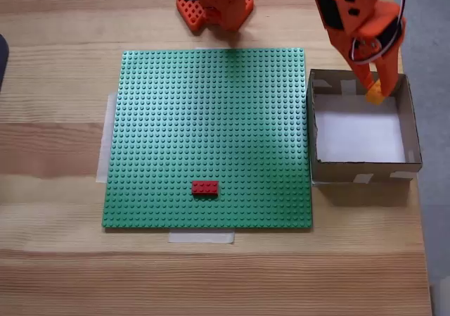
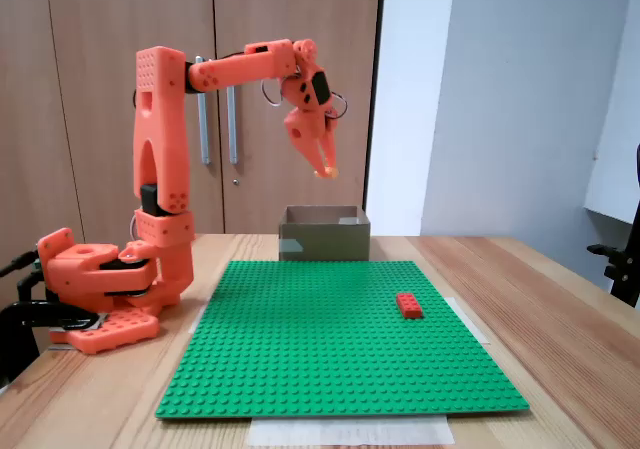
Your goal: Pick the yellow lego block and put it in the box.
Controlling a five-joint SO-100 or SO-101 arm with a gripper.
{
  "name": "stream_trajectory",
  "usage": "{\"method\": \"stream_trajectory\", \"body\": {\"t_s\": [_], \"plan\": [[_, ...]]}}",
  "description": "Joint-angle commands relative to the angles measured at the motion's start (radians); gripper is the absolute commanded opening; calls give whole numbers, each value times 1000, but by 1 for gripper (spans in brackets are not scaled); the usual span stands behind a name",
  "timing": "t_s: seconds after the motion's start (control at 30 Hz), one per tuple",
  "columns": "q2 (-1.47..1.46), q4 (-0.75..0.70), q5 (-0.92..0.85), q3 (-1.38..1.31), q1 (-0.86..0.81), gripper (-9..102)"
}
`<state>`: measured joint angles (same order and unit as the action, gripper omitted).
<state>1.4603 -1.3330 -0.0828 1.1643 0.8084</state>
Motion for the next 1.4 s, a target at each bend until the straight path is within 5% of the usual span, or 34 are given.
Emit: {"method": "stream_trajectory", "body": {"t_s": [0.0,1.37], "plan": [[-34,-15,-8,-80,14,-1],[-514,58,18,-132,17,-1]]}}
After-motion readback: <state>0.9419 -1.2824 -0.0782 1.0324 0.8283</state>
